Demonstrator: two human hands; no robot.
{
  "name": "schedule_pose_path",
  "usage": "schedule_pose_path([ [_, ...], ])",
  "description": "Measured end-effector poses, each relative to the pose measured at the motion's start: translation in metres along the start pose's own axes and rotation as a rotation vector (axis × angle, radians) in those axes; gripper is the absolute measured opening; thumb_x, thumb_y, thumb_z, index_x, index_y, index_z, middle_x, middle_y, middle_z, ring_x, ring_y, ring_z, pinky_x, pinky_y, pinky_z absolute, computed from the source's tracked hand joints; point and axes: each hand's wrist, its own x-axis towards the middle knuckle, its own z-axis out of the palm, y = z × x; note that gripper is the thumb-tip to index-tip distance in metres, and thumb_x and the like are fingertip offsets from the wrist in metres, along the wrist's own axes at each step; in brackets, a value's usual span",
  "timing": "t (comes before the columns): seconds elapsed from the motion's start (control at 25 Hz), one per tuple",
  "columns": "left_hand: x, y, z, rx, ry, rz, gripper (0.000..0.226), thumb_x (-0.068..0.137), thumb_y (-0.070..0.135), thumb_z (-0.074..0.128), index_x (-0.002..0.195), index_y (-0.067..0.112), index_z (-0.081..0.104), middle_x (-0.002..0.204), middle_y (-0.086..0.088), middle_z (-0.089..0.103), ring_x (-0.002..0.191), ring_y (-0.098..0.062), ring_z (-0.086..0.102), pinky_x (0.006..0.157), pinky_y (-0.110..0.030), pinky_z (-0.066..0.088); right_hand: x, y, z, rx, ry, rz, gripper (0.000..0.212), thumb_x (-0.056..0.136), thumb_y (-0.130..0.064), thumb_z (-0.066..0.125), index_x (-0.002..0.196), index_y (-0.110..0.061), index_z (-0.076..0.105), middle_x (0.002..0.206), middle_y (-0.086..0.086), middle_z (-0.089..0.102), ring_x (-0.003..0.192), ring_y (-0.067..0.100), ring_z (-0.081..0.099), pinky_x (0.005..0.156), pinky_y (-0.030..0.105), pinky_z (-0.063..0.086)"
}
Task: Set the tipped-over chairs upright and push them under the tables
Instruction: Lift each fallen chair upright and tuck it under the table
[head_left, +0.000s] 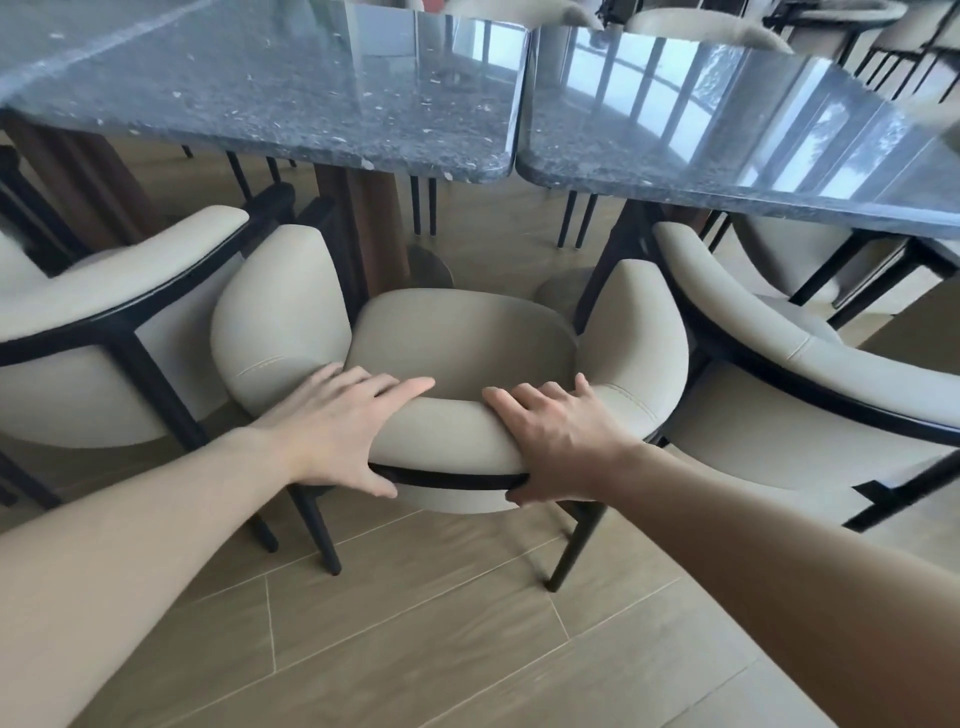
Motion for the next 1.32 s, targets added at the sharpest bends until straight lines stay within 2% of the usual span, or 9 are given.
schedule_pose_path([
  [0.08,0.006,-0.003,-0.002,0.064,0.0,0.027,0.118,0.059,0.085,0.061,0.151,0.041,0.001,0.139,0.018,0.047,0.122,-0.014,0.049,0.106,-0.034,0.038,0.003,0.0,-0.001,-0.031,0.007,-0.028,0.089,0.059,-0.057,0.074,0.131,-0.023,0.036,0.115,-0.001,0.054,0.103,0.029,0.057,0.086,0.052,0.048],
  [0.24,0.007,-0.006,-0.003,0.076,0.024,0.044,0.111,0.058,0.086,0.056,0.147,0.044,0.005,0.136,0.02,0.048,0.118,-0.014,0.051,0.101,-0.033,0.041,0.004,0.0,0.0,-0.04,0.041,-0.042,0.081,0.059,-0.055,0.074,0.123,-0.02,0.039,0.107,0.0,0.054,0.094,0.028,0.057,0.074,0.044,0.051],
  [0.44,0.01,-0.009,-0.005,0.08,0.032,0.035,0.108,0.058,0.085,0.057,0.146,0.046,0.007,0.138,0.022,0.047,0.118,-0.013,0.051,0.099,-0.033,0.041,0.007,0.002,-0.004,-0.048,0.033,-0.043,0.08,0.059,-0.057,0.074,0.122,-0.02,0.039,0.105,0.0,0.054,0.091,0.027,0.057,0.07,0.042,0.052],
  [0.68,0.014,-0.014,-0.005,0.079,0.023,0.024,0.106,0.063,0.08,0.063,0.148,0.047,0.009,0.144,0.023,0.041,0.125,-0.013,0.047,0.108,-0.033,0.034,0.016,-0.004,-0.006,-0.06,0.031,-0.02,0.079,0.061,-0.054,0.075,0.122,-0.018,0.039,0.105,0.001,0.054,0.091,0.028,0.058,0.071,0.042,0.051],
  [0.88,0.031,-0.028,-0.011,0.075,0.005,0.029,0.104,0.062,0.081,0.064,0.146,0.047,0.012,0.14,0.021,0.046,0.122,-0.014,0.051,0.105,-0.033,0.039,0.033,0.006,-0.009,-0.065,0.038,-0.006,0.079,0.059,-0.055,0.075,0.119,-0.02,0.039,0.101,-0.001,0.054,0.088,0.026,0.057,0.067,0.039,0.05],
  [1.2,0.04,-0.023,-0.02,-0.014,-0.102,-0.012,0.102,0.058,0.08,0.069,0.143,0.048,0.021,0.136,0.019,0.048,0.121,-0.016,0.047,0.106,-0.034,0.035,0.034,0.011,-0.016,-0.039,-0.022,0.053,0.083,0.064,-0.053,0.076,0.129,-0.023,0.035,0.114,-0.001,0.051,0.103,0.027,0.055,0.086,0.047,0.047],
  [1.32,0.041,-0.017,-0.033,-0.134,-0.174,-0.055,0.091,0.06,0.093,0.049,0.138,0.051,0.025,0.136,0.02,0.046,0.125,-0.015,0.045,0.113,-0.036,0.027,0.027,0.016,-0.023,0.055,-0.044,0.033,0.09,0.066,-0.055,0.08,0.137,-0.024,0.033,0.124,0.0,0.048,0.114,0.027,0.049,0.099,0.048,0.041],
])
